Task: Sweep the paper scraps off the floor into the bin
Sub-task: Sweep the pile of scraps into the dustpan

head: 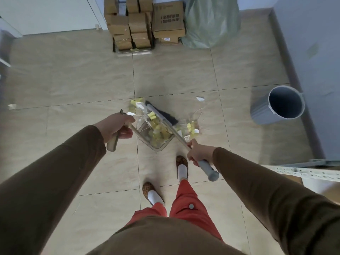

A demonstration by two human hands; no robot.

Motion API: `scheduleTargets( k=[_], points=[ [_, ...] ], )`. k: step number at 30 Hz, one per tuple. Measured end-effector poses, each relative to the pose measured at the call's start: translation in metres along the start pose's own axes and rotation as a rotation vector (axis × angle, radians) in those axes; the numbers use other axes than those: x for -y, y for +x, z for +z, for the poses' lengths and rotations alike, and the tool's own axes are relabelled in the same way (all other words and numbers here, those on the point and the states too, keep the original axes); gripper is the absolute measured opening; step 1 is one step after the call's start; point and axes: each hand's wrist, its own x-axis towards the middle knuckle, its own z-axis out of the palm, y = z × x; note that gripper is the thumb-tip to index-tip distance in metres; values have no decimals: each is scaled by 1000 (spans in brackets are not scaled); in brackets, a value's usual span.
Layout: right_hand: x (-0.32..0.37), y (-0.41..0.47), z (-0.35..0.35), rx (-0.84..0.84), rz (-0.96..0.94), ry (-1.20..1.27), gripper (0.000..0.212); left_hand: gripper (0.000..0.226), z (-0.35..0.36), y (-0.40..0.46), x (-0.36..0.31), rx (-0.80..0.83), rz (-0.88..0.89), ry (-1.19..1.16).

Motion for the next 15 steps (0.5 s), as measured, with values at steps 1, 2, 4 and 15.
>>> scheduleTargets(
  k=[1,2,4,15],
  points=[
    [-5,-11,2,26,17,89,53,17,0,-1,0,5,-8,-13],
    [-10,-21,6,49,36,160,52,18,0,-3,0,17,-10,-21],
    [-20,-36,21,73,54,226,52,23,0,-8,1,46,-41,-26],
    [-10,-74,27,-44,-68,334,41,9,-14,-26,36,118,-5,33]
  ],
)
